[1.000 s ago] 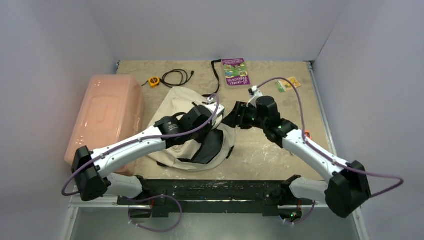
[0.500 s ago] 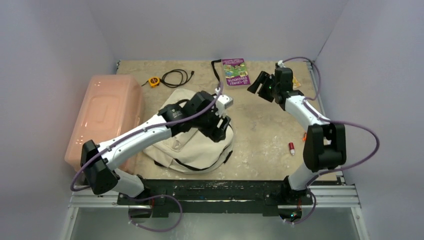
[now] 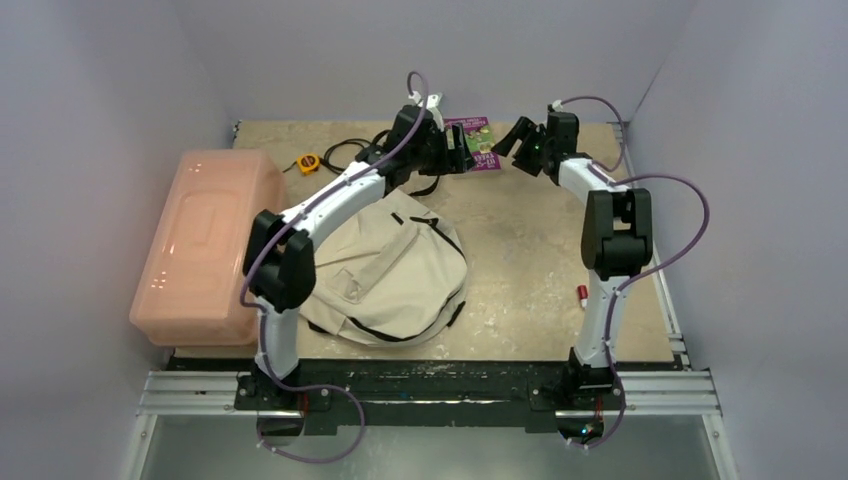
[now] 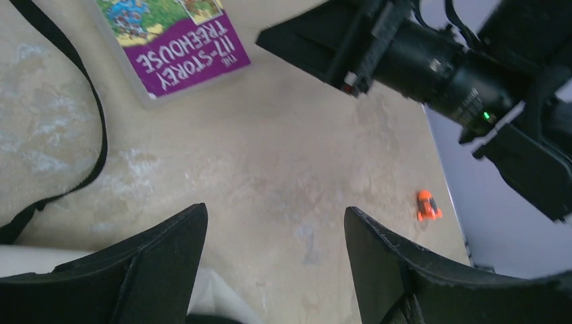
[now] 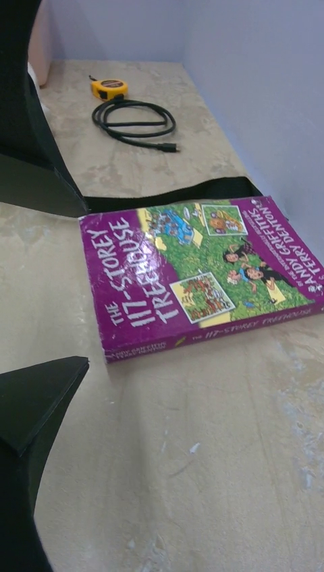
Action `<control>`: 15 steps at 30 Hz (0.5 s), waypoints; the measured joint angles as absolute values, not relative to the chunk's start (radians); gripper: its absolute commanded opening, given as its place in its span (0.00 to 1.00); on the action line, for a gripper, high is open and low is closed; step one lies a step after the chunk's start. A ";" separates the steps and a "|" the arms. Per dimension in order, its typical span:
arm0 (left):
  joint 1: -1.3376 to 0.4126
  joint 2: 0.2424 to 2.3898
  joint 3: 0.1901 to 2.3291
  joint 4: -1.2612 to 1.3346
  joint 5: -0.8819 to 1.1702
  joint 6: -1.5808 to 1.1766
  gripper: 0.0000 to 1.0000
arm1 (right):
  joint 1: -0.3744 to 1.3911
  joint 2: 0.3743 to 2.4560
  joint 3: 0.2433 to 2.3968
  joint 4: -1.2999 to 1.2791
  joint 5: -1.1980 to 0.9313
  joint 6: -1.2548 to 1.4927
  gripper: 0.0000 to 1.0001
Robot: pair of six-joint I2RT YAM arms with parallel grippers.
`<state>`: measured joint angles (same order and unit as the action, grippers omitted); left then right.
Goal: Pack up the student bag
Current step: Pick up the book from the center of the board.
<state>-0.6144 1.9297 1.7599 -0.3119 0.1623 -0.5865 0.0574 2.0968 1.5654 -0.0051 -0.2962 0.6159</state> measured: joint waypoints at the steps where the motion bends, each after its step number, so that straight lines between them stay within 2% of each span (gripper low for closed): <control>1: -0.605 1.972 1.775 -0.281 0.142 -0.612 0.74 | 0.052 2.118 1.579 -0.005 -0.307 0.618 0.80; 8: -0.568 2.230 1.887 -0.062 0.003 -0.769 0.73 | 0.025 2.243 1.711 0.007 -0.371 0.617 0.80; 15: -0.558 2.421 2.006 0.043 -0.141 -0.894 0.74 | 0.019 2.336 1.849 0.008 -0.418 0.607 0.79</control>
